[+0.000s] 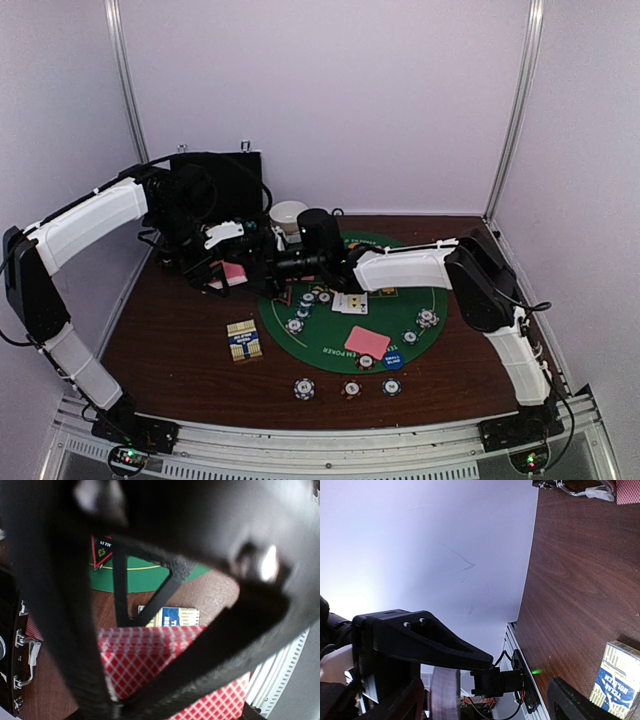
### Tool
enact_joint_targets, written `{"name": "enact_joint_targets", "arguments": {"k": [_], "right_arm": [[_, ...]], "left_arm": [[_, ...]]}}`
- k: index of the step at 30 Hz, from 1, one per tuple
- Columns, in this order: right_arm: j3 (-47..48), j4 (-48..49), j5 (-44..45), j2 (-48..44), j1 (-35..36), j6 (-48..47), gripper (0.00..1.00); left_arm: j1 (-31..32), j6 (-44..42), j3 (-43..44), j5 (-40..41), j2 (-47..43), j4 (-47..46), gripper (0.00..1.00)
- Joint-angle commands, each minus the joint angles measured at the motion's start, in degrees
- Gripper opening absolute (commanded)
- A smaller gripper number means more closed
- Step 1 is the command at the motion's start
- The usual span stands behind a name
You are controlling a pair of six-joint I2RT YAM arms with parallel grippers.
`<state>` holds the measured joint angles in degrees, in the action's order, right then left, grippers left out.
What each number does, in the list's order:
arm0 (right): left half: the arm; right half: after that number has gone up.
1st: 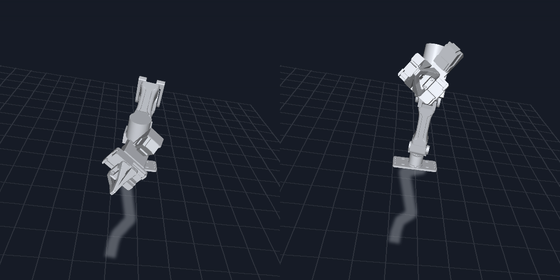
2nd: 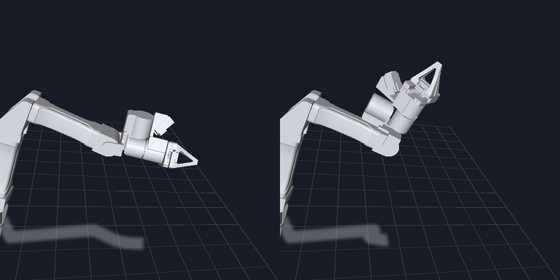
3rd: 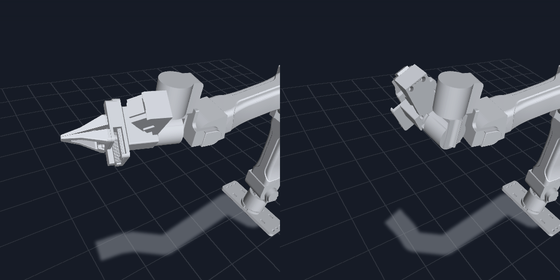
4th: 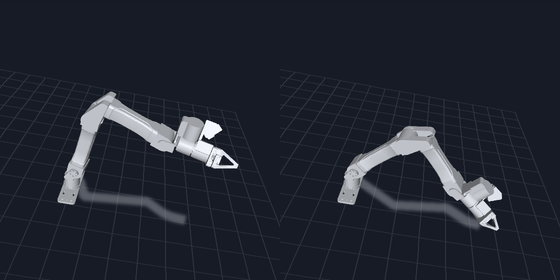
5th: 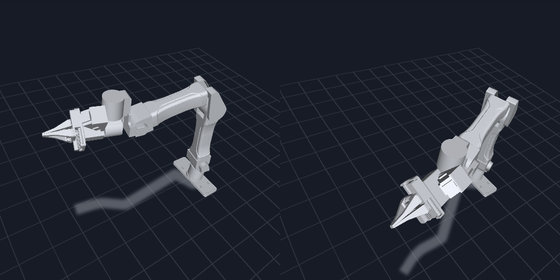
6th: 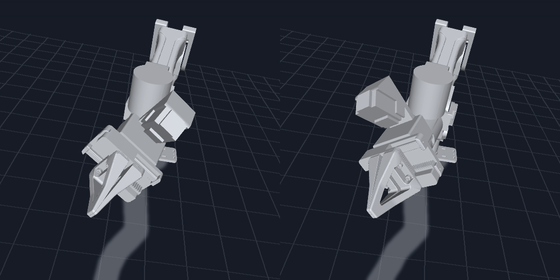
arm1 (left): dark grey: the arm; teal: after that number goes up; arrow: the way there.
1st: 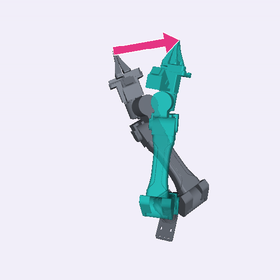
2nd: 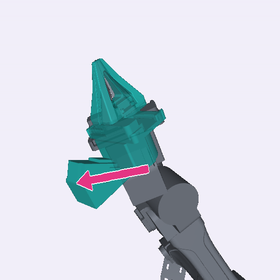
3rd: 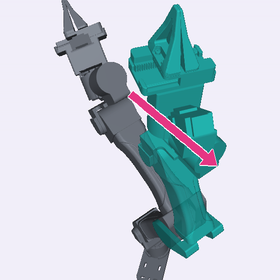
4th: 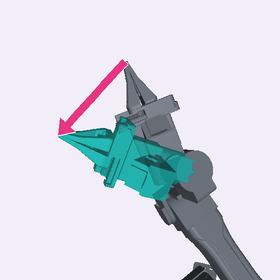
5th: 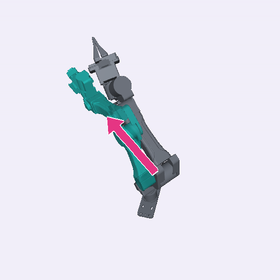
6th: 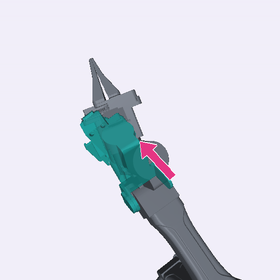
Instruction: Distribute texas hold em gaming equipment
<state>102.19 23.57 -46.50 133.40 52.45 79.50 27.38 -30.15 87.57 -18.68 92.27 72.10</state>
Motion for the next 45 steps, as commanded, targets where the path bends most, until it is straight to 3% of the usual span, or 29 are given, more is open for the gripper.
{"name": "enact_joint_targets", "arguments": {"k": [1, 15, 29, 39, 45], "right_arm": [[2.18, 0.26, -1.23, 1.14, 0.64, 0.71, 0.87], [7.54, -5.47, -1.66, 4.55, 0.66, -1.00, 0.85], [-1.90, -5.62, -2.43, -2.59, -2.82, -4.02, 0.71], [-3.85, -2.45, -3.94, -7.46, -3.03, -2.93, 0.55], [-5.50, -2.90, -4.37, -10.09, -3.08, -3.62, 0.38]], "left_arm": [[0.13, -0.72, 1.64, -1.34, -0.69, -0.69, 0.00], [0.13, -0.70, 1.75, -1.38, -0.42, -0.65, 0.00], [0.13, -0.81, 1.34, -0.90, -0.69, -0.70, 0.00], [0.13, -0.69, 1.30, -0.77, -0.69, -0.72, 0.00], [0.13, -0.70, 0.85, -0.35, -0.71, -0.73, 0.00]]}}
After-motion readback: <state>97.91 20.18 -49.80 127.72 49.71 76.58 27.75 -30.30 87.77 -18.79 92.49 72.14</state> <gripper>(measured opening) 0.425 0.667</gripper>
